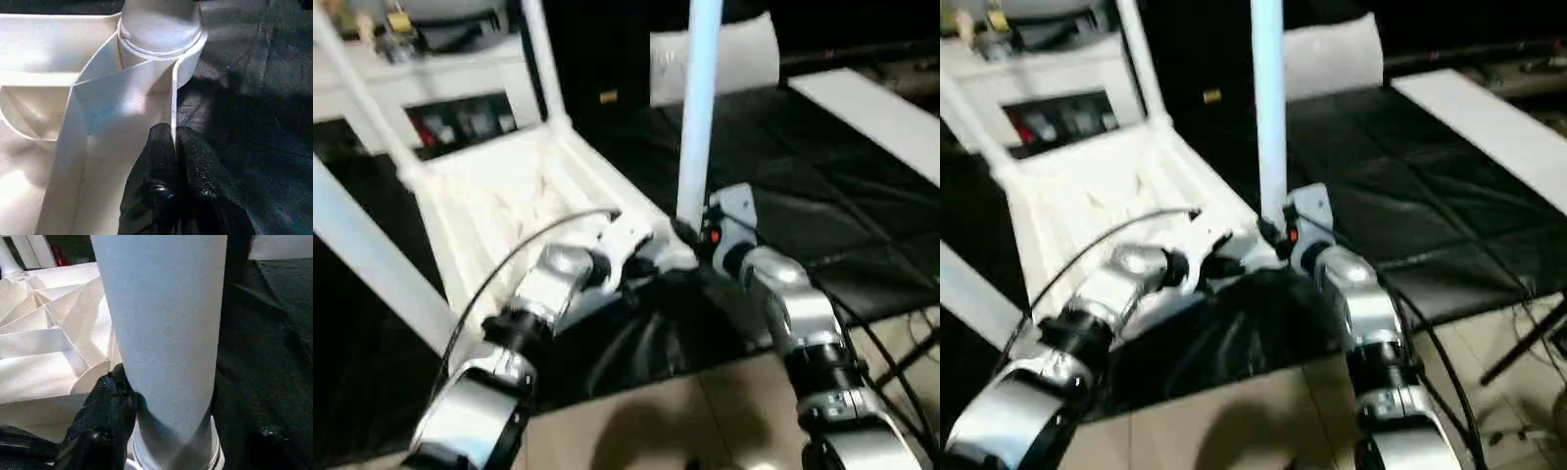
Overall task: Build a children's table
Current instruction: Rotate leg to tighten
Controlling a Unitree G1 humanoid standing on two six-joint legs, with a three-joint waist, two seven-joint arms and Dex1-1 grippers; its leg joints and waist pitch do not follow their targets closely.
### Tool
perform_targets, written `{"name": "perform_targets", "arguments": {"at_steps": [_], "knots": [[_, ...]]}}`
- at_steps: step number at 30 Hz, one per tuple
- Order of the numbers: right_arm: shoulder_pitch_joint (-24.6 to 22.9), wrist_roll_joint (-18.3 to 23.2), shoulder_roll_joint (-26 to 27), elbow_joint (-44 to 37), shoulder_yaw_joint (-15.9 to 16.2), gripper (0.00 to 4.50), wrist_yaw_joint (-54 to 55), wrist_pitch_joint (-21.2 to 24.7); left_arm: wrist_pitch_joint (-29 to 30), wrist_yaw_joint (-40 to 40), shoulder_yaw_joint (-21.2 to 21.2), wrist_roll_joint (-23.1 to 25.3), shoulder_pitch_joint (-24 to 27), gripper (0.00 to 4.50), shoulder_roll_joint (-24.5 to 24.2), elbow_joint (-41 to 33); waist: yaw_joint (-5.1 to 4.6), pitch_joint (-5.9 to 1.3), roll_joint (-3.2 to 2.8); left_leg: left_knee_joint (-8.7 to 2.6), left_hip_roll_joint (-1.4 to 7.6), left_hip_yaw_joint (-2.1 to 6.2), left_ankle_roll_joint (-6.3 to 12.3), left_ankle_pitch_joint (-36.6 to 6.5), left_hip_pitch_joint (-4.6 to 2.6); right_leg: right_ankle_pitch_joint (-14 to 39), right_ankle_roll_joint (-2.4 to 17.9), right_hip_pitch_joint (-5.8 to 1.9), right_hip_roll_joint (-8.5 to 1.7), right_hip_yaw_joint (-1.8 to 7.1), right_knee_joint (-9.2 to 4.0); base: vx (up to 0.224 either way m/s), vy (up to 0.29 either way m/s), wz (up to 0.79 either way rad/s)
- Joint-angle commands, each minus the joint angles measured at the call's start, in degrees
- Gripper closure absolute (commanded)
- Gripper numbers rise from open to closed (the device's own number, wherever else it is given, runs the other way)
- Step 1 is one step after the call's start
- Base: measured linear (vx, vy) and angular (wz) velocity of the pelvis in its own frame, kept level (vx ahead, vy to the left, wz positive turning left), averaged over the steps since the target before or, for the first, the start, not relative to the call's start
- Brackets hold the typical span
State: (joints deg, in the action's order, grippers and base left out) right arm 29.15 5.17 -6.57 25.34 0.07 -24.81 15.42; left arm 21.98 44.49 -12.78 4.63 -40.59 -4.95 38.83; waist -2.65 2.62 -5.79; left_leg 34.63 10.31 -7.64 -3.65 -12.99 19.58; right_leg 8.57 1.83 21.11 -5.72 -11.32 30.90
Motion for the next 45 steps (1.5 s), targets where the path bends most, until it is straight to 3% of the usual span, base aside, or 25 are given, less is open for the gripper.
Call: {"name": "perform_targets", "arguments": {"at_steps": [1, 3, 4, 6, 9, 10, 13, 15, 16, 17, 21, 22, 23, 28, 34, 45], "knots": [[-1.72, 2.37, 2.31, -0.32, 4.41, 1.83, -7.06, 0.27, -2.54, 1.89, -2.16, -0.71, -0.51, 4.50, 0.29, -2.10, 0.53, -3.94, 1.01, -3.70, 2.25, 0.94, 6.26, -9.31, 1.37, 21.21, 3.41, -3.06, -4.04, 3.37, -4.15, 0.000, 0.000, 0.00], [-2.65, 3.33, 1.41, -1.56, 4.17, 1.45, -9.35, -0.70, -4.00, 3.80, -2.84, -0.36, 0.10, 4.50, -1.16, -2.40, 0.58, -4.14, 1.12, -3.61, 2.35, 1.01, 7.34, -7.64, 1.68, 18.02, 5.01, -3.36, -4.27, 3.66, -3.50, 0.000, 0.000, 0.00], [-3.41, 4.02, 0.06, -2.40, 3.96, 1.39, -11.61, -2.03, -5.25, 6.13, -3.46, -0.14, 0.82, 4.50, -2.67, -2.88, 0.82, -4.82, 1.09, -3.13, 2.42, 1.10, 8.67, -2.89, 2.13, 11.77, 6.66, -3.60, -4.47, 4.00, -2.33, 0.000, 0.000, 0.00], [-3.97, 4.65, -1.37, -2.98, 3.73, 1.35, -13.98, -3.30, -6.27, 8.59, -4.03, -0.02, 1.50, 4.50, -4.07, -3.48, 1.17, -4.87, 1.08, -2.76, 2.34, 1.00, 10.80, 0.74, 2.46, 6.92, 7.90, -3.47, -4.43, 4.08, -1.61, 0.000, 0.000, 0.00], [-4.89, 6.12, -5.70, -4.68, 4.05, 1.01, -22.13, -5.42, -9.75, 15.40, -6.14, -0.10, 2.92, 4.50, -7.48, -4.77, 1.96, -4.53, 1.18, -2.70, 2.18, 0.61, 11.30, -0.17, 2.36, 9.77, 7.31, -3.28, -4.40, 3.95, -2.08, 0.000, 0.000, 0.00], [-5.11, 6.31, -6.91, -5.06, 4.37, 0.95, -24.46, -6.01, -10.82, 17.19, -6.79, -0.23, 3.25, 4.50, -8.30, -5.05, 2.75, -4.42, 1.19, -2.77, 2.20, 0.43, 10.51, -1.67, 2.20, 13.45, 6.32, -3.20, -4.26, 3.99, -2.30, 0.000, 0.000, 0.00], [-5.73, 6.77, -10.84, -6.07, 6.36, 0.69, -32.13, -6.78, -12.62, 21.70, -8.37, -0.64, 4.12, 4.50, -10.14, -5.94, 3.89, -4.17, 0.93, -3.06, 2.84, 0.38, 8.96, -3.53, 1.67, 16.31, 5.80, -2.72, -4.10, 4.09, -2.55, 0.000, 0.000, 0.00], [-5.90, 7.09, -12.35, -6.50, 7.09, 0.51, -35.28, -6.73, -13.02, 24.13, -9.15, -0.98, 4.48, 4.50, -10.95, -6.49, 4.23, -4.14, 1.00, -3.16, 2.98, 0.32, 8.51, -4.32, 1.61, 16.89, 5.59, -2.72, -4.04, 4.17, -2.54, 0.000, 0.000, 0.00], [-5.83, 7.85, -13.72, -6.64, 7.59, 0.51, -38.74, -6.14, -14.00, 27.09, -10.22, -1.03, 4.68, 4.50, -12.15, -6.98, 5.05, -4.20, 1.06, -3.26, 3.19, 0.23, 8.05, -4.62, 1.25, 17.03, 5.80, -2.47, -4.09, 4.37, -2.43, 0.000, 0.000, 0.00], [-5.80, 8.02, -13.99, -6.63, 7.67, 0.51, -39.46, -6.03, -14.18, 27.68, -10.43, -1.03, 4.71, 4.50, -12.41, -7.07, 5.22, -4.21, 1.07, -3.28, 3.32, 0.23, 8.01, -4.52, 1.26, 16.70, 5.92, -2.48, -4.07, 4.44, -2.29, 0.000, 0.000, 0.00], [-5.28, 9.76, -17.12, -6.17, 9.11, 0.51, -48.37, -6.78, -19.43, 35.53, -13.42, 0.08, 4.19, 4.50, -16.40, -6.60, 6.38, -4.55, 2.06, -3.12, 3.27, -0.10, 8.95, -1.94, 1.48, 13.76, 6.23, -2.48, -4.10, 4.98, -1.54, 0.000, 0.000, 0.00], [-5.27, 9.89, -17.19, -6.20, 9.15, 0.51, -48.66, -6.68, -19.59, 35.79, -13.48, 0.09, 4.17, 4.50, -16.51, -6.58, 6.89, -4.54, 1.71, -3.03, 3.26, -0.26, 9.19, -0.88, 1.49, 13.44, 6.57, -2.28, -4.19, 5.13, -1.38, 0.000, 0.000, 0.00], [-5.27, 10.51, -17.58, -6.39, 9.41, 0.51, -50.14, -5.99, -20.47, 37.11, -13.81, 0.12, 4.05, 4.50, -17.06, -6.52, 7.01, -4.54, 1.91, -3.02, 3.22, -0.34, 9.14, -0.96, 1.43, 13.74, 6.54, -2.22, -4.11, 5.11, -1.49, 0.000, 0.000, 0.00], [-5.17, 12.82, -19.18, -7.28, 11.18, 1.02, -56.76, -2.82, -22.82, 43.00, -15.28, -0.05, 3.26, 4.50, -19.51, -6.88, 8.10, -4.31, 2.45, -3.42, 3.42, -0.62, 7.54, -3.22, 0.98, 17.86, 5.74, -1.93, -4.11, 5.36, -1.88, 0.000, 0.000, 0.00], [-5.01, 13.24, -18.83, -6.84, 12.06, 1.47, -58.72, -2.91, -24.60, 45.31, -15.92, -0.13, 2.70, 4.50, -20.38, -6.39, 8.36, -4.31, 2.94, -3.55, 3.13, -0.89, 5.74, -5.01, 0.78, 21.19, 4.69, -1.92, -4.12, 5.39, -2.34, 0.000, 0.000, 0.00], [-5.92, 16.15, -17.39, -9.33, 12.58, 2.28, -59.84, 1.55, -22.63, 45.22, -14.95, -1.03, 2.97, 4.50, -19.94, -6.24, 9.14, -4.45, 2.42, -3.47, 3.33, -0.82, 5.57, -3.55, 0.77, 18.80, 5.48, -1.85, -4.00, 5.40, -1.99, 0.000, 0.000, 0.00]]}}
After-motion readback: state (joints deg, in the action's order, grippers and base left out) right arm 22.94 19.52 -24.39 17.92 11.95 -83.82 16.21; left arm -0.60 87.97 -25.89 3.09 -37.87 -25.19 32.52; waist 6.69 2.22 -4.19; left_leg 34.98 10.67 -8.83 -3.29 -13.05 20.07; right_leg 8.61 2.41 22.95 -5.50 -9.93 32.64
